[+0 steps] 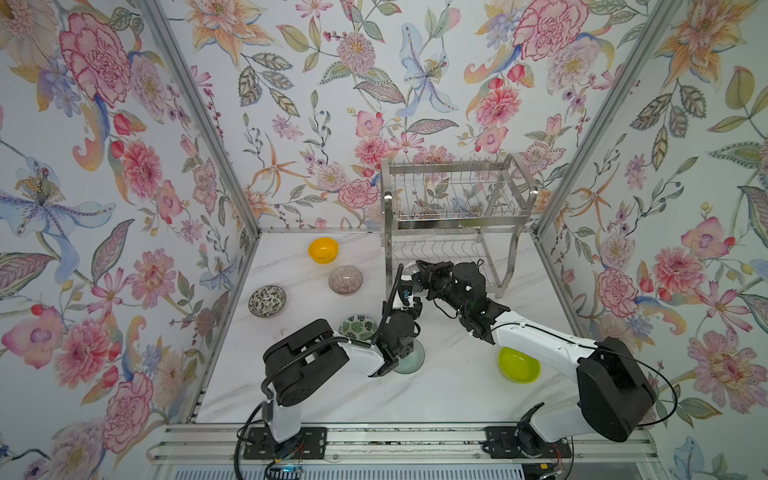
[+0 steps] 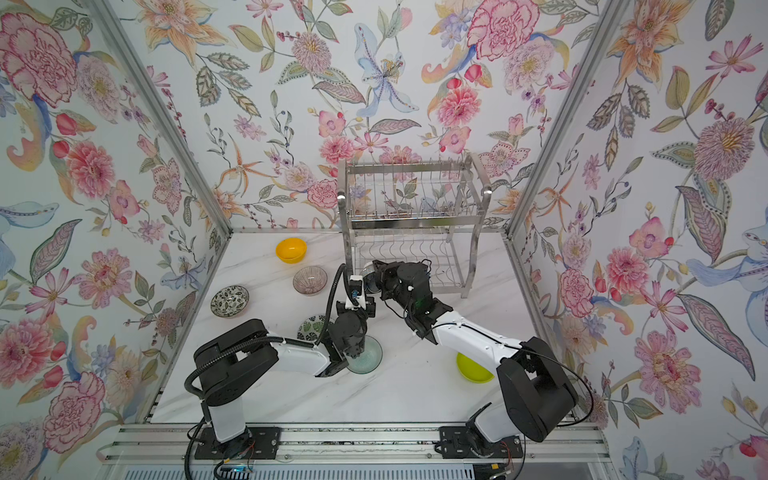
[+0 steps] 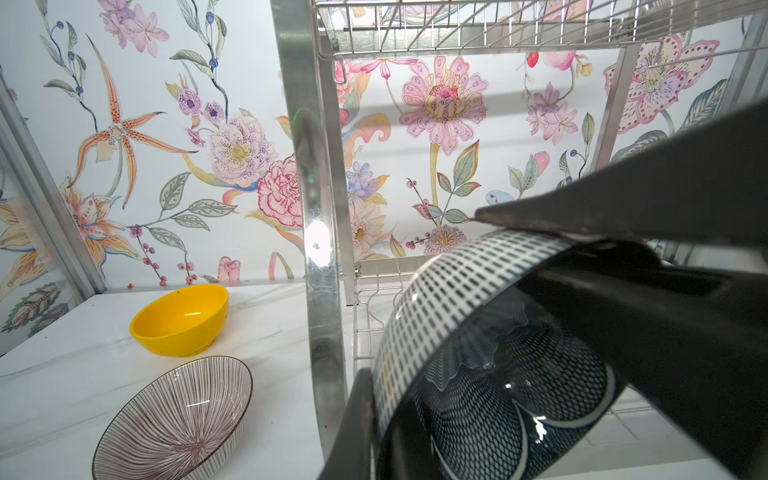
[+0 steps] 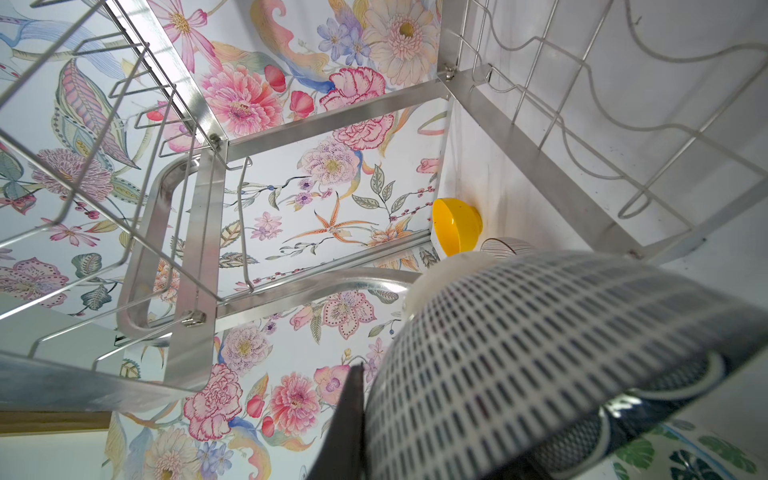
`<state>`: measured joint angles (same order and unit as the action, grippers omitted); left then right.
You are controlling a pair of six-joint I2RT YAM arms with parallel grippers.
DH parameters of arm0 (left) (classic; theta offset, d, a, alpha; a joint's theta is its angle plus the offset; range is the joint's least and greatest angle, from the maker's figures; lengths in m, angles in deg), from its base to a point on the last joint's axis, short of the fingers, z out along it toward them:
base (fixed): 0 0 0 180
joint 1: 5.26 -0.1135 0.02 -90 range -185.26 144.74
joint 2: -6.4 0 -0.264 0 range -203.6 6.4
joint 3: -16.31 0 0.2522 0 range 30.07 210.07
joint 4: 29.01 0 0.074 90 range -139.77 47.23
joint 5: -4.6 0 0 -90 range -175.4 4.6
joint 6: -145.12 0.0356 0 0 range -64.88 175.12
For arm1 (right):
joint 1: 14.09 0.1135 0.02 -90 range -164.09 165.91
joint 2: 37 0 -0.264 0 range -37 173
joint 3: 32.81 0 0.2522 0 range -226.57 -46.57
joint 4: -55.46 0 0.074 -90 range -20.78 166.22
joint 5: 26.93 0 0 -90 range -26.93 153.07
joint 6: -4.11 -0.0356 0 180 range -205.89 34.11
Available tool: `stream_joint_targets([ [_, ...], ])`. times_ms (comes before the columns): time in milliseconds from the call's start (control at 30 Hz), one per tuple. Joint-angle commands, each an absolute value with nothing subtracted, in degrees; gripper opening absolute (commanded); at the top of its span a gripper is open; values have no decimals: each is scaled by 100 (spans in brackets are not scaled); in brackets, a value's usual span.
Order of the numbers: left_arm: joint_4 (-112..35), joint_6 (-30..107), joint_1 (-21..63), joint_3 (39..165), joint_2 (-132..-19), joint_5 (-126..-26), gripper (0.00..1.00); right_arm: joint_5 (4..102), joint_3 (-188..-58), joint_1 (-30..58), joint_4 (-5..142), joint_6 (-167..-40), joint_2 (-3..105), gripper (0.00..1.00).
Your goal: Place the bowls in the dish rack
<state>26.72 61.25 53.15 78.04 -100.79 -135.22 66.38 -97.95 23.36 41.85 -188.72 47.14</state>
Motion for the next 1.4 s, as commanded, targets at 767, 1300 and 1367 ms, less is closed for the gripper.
stream_joint_targets([
  [767,1449,4822,5398,7267,-8698,-12803,85,6306,-9591,1690,4071,-16745,4160,0],
  [1300,-3167,2040,3416,7082,-5973,-9501,99,4971,-9700,1254,4694,-13303,4197,0],
  [1367,-3250,1837,3056,7107,-5948,-8898,99,5073,-9616,1267,4637,-12849,4185,0],
])
